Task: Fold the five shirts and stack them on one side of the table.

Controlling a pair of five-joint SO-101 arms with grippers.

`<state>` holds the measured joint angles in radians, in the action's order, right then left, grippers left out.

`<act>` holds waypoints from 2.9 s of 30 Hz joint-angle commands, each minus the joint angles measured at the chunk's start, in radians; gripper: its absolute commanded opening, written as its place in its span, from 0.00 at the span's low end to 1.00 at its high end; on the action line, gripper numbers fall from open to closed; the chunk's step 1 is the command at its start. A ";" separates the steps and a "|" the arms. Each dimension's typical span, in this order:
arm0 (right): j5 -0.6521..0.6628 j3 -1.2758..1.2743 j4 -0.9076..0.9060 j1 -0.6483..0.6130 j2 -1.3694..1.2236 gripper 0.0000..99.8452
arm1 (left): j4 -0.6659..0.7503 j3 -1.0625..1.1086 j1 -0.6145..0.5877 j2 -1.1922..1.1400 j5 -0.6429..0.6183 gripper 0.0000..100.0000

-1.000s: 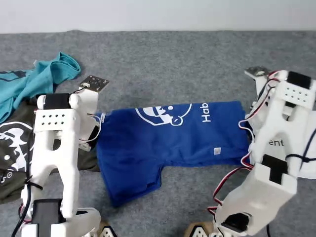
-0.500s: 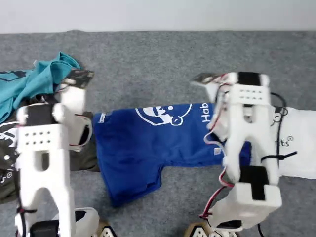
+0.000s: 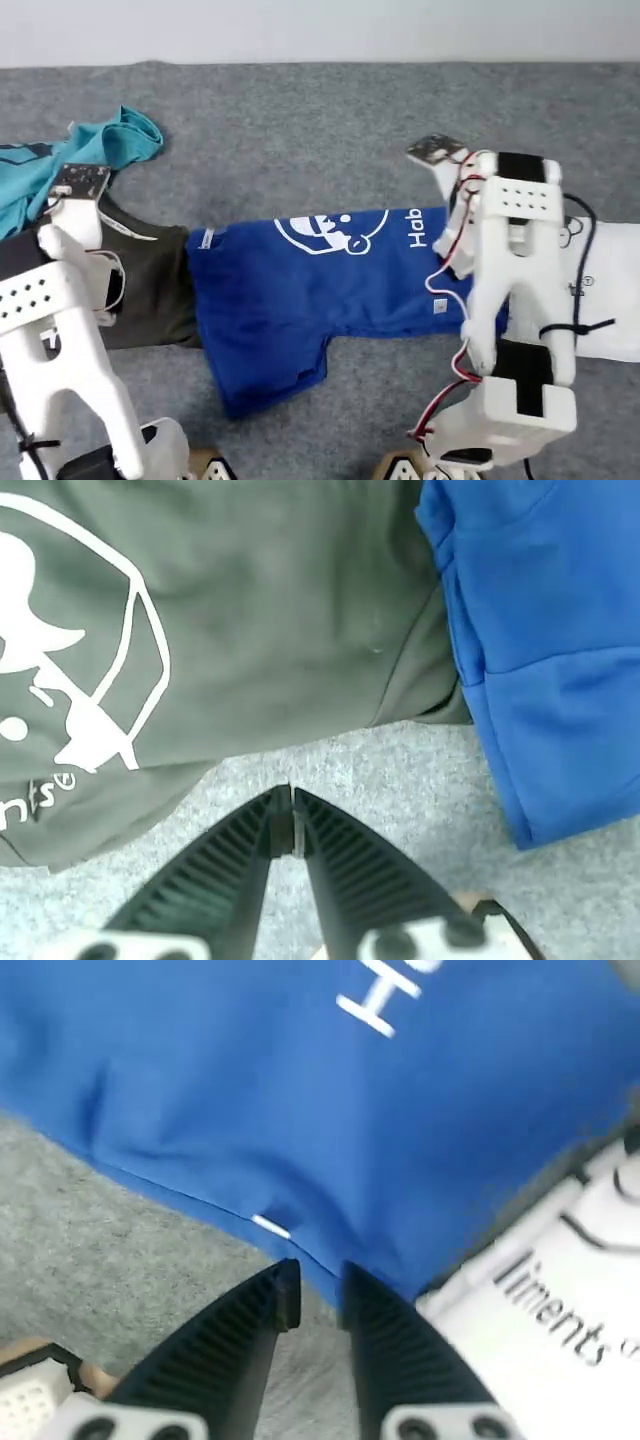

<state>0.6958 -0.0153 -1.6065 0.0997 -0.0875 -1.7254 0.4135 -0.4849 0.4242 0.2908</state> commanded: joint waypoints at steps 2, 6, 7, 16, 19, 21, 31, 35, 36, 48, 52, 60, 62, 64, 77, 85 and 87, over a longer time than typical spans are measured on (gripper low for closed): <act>-0.098 0.008 -0.044 0.087 0.056 0.20 | -0.020 0.008 -0.002 0.035 0.008 0.00; -0.121 0.003 -0.048 0.124 0.056 0.20 | -0.020 0.008 0.000 0.029 0.008 0.00; -0.120 0.002 -0.048 0.130 0.054 0.20 | -0.020 0.008 0.002 0.029 0.008 0.00; 0.012 -0.146 -0.022 0.174 0.054 0.20 | -0.020 0.008 0.002 0.028 0.009 0.00; 0.081 -0.173 0.018 0.220 0.054 0.20 | -0.025 0.008 0.002 0.028 0.009 0.00; 0.120 -0.180 0.053 0.245 0.054 0.20 | -0.025 0.010 0.002 0.028 0.009 0.00; 0.170 -0.183 0.105 0.228 -0.099 0.16 | -0.026 0.010 0.000 0.034 0.008 0.00; 0.170 -0.183 0.105 0.222 -0.137 0.14 | -0.028 0.010 0.000 0.034 0.008 0.00; 0.170 -0.183 0.113 0.222 -0.142 0.14 | -0.028 0.010 0.000 0.034 0.008 0.00; 0.236 -0.173 0.191 0.199 -0.140 0.02 | -0.028 0.010 0.000 0.029 0.008 0.00; 0.241 -0.064 0.171 0.202 -0.101 0.01 | -0.028 0.010 0.000 0.029 0.008 0.00; 0.342 0.224 0.193 0.119 -0.073 0.01 | -0.028 0.010 0.002 0.028 0.008 0.00; 0.361 0.275 0.202 0.090 -0.071 0.01 | -0.028 0.010 0.002 0.028 0.008 0.00; 0.381 0.318 0.213 0.064 -0.071 0.01 | -0.028 0.010 0.002 0.028 0.008 0.00; 0.460 0.350 0.168 0.081 -0.067 0.01 | -0.028 0.010 0.020 0.034 0.009 0.00; 0.460 0.345 0.159 0.105 -0.071 0.01 | -0.028 0.012 0.319 0.026 0.008 0.01; 0.460 0.344 0.159 0.108 -0.073 0.01 | -0.026 0.030 0.439 0.002 0.008 0.02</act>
<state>1.1454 0.2777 -1.4408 0.1826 -0.2286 -1.7269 0.4319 -0.2041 0.4273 0.2877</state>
